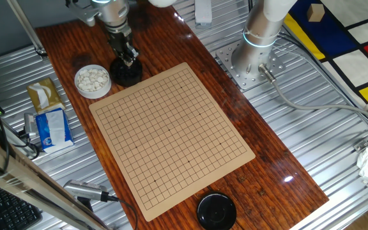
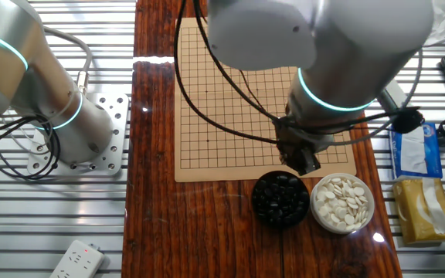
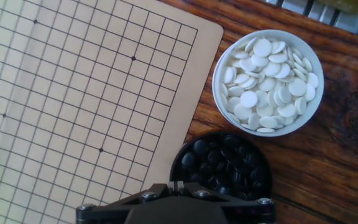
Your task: Play the first move as black on the 3-4 point in the upper right corner of the Go board
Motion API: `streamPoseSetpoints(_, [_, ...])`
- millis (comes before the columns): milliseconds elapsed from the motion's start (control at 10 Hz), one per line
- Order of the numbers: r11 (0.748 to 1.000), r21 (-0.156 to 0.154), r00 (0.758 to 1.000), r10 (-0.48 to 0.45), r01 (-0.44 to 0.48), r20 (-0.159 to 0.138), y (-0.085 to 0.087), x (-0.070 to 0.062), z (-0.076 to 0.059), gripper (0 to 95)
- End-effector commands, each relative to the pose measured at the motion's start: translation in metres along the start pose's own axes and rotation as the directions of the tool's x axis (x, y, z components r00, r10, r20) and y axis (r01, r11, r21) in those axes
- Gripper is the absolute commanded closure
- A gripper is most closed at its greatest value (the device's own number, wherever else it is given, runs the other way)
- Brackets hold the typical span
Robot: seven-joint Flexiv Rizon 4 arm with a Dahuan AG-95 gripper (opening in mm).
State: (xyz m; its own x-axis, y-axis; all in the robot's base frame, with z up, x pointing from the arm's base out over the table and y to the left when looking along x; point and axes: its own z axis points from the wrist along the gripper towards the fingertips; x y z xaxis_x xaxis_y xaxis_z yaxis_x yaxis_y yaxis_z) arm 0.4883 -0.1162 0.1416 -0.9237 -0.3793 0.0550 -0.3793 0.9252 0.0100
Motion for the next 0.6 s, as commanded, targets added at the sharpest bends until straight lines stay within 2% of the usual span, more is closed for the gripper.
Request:
streamPoseSetpoints(100, [1.0, 0.023, 0.999, -0.014, 0.015, -0.035, 0.0003, 0.0011, -0.0002, 95.0])
streamPoseSetpoints(200, [1.0, 0.021, 0.999, -0.009, 0.01, -0.046, 0.0003, 0.0011, -0.0002, 95.0])
streamPoseSetpoints(300, [1.0, 0.02, 0.996, 0.026, -0.024, -0.089, 0.0003, 0.0011, -0.0002, 95.0])
streamPoseSetpoints(400, [0.998, 0.021, 0.991, 0.062, -0.06, -0.118, 0.0003, 0.0011, -0.0002, 95.0])
streamPoseSetpoints(600, [0.993, 0.024, 0.985, 0.116, -0.114, -0.129, 0.0003, 0.0011, -0.0002, 95.0])
